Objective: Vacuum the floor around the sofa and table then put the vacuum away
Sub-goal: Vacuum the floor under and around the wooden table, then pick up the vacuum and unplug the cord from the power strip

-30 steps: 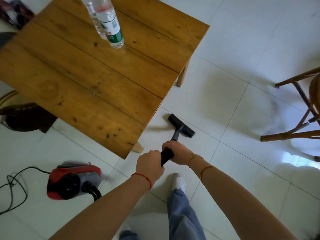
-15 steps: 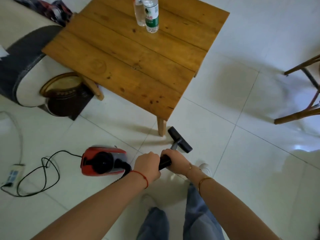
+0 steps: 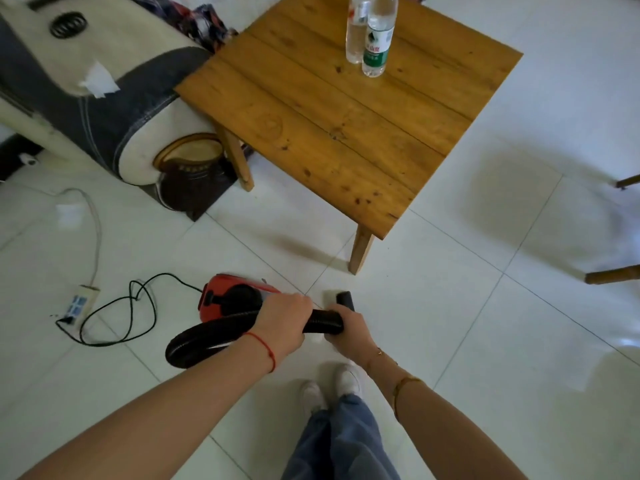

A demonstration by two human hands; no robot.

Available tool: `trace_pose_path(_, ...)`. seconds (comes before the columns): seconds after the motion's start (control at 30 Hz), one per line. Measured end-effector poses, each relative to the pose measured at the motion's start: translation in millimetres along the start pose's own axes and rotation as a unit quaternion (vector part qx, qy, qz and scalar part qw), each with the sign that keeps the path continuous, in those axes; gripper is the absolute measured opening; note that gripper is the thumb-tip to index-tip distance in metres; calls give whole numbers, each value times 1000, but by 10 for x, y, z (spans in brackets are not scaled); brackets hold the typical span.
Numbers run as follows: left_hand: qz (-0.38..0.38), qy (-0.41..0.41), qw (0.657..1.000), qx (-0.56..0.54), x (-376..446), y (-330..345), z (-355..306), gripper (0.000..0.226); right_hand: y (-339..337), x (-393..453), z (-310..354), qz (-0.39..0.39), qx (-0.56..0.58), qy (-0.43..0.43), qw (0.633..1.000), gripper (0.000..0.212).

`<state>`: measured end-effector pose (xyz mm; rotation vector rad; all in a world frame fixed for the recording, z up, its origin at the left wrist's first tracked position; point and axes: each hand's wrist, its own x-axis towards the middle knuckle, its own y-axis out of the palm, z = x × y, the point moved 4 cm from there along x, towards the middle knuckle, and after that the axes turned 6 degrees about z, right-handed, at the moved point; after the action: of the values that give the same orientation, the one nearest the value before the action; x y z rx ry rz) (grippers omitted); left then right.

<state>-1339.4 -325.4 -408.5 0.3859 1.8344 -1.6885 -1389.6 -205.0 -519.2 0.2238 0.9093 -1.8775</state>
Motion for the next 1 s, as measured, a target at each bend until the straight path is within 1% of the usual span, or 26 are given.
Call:
trace_pose_path(0.1,-35,4,999,-4,-44,-57,199,20,-34,20,72,-7,24,20,999,14)
trace_pose_path(0.2,-53,12,998,-29,-95,-112,395,29,-69,52,134,-10,42,37,998,14)
trace_pose_path(0.3,-84,4,996,-24,-159,-190,590,34,-122,106,196,-23,59,45,997,13)
trace_pose_path(0.43,-122,-23,990,-60,-260,-263,852,25,-160,166,261,-38,76,59,995,27)
trace_pose_path(0.5,-128,-36,988,-73,-280,-255,1005,23,-151,202,290,-47,88,74,992,29)
trace_pose_path(0.6,-132,-47,985,-102,-270,-196,1279,21,-101,261,388,-57,91,91,990,25)
trace_pose_path(0.7,-132,-57,981,-131,-211,-125,1616,20,-21,322,448,-73,114,118,984,28)
trace_pose_path(0.8,-129,-74,971,-185,-161,-38,1981,25,85,367,550,-99,151,143,973,32)
trace_pose_path(1.0,-161,-85,946,-269,-139,346,2569,31,410,468,807,-151,201,169,953,29)
